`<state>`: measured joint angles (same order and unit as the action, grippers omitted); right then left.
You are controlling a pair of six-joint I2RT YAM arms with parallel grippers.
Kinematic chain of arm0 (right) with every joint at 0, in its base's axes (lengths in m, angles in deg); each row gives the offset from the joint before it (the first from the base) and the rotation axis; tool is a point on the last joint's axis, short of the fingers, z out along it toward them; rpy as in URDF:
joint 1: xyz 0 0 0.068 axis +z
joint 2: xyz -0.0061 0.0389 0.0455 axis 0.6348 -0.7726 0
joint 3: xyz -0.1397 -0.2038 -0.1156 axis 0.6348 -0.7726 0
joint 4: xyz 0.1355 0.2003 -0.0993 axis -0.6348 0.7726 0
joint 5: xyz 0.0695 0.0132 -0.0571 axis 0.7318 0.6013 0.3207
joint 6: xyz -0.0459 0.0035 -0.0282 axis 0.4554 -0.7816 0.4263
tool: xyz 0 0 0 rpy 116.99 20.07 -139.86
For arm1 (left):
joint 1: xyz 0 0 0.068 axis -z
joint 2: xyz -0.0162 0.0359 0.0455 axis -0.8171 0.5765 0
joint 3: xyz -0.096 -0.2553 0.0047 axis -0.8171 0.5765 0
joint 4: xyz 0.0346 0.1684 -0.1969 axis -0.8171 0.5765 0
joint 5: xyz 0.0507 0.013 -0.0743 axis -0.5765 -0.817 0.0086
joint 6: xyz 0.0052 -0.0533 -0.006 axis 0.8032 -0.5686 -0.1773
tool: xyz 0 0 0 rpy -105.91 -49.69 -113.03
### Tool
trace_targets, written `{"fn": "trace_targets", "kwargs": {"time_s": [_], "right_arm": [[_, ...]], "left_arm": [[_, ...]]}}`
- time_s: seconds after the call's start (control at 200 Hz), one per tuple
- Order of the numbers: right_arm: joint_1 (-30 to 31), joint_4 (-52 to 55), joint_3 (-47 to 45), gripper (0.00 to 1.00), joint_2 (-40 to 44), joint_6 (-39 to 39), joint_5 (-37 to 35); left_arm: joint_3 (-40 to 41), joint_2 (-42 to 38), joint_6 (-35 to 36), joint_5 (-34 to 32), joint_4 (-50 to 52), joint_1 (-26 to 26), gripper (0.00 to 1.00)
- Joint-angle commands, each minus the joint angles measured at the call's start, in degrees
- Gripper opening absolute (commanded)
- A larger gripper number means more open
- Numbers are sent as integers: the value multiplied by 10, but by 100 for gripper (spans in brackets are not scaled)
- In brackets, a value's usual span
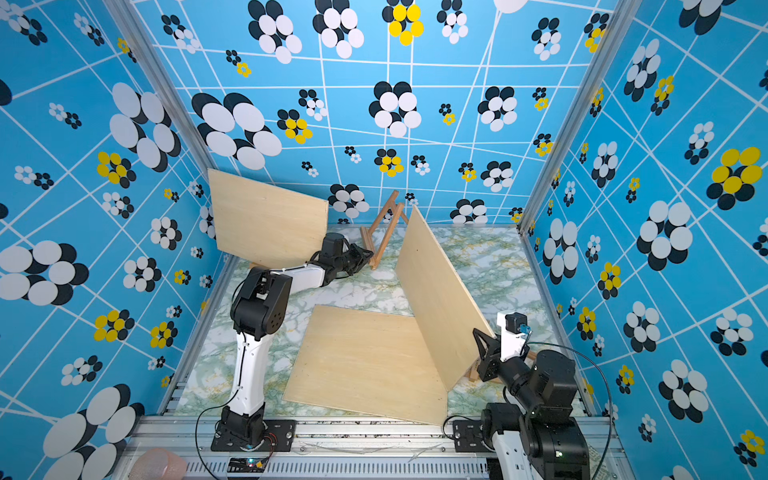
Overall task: Assemble the easel
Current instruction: Place the easel at the center of the board.
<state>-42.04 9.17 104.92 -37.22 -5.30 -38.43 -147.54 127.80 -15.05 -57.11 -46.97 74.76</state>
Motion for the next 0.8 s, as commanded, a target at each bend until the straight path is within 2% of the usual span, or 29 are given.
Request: {"fn": "trace_targets", "kwargs": {"time_s": [0.0,0.11,0.26,0.335,0.41,0.565,0.605,0.665,0.795], "right_arm": [[9,-59,-7,0,3,-17,50],[13,-60,-9,0,3,-17,51],[18,-57,-8,0,5,-14,51],[18,-56,-10,0,7,-12,50],[18,-55,-12,0,10,-12,51],[18,-54,-15,0,14,-13,50],[19,-54,-14,0,13,-12,50],[19,-52,-14,0,15,-10,48],[20,-48,-10,0,15,-7,45]], "left_arm": [[54,-44,24,-39,-33,-12,0],[100,-62,17,-60,-63,-13,0],[111,-65,19,-64,-68,-9,1],[110,-70,24,-73,-57,-6,10],[111,-77,31,-81,-42,-3,27],[110,-91,44,-86,-23,2,42],[105,-95,51,-88,-12,6,54],[101,-101,58,-91,-4,12,63],[96,-125,81,-104,24,33,65]]}}
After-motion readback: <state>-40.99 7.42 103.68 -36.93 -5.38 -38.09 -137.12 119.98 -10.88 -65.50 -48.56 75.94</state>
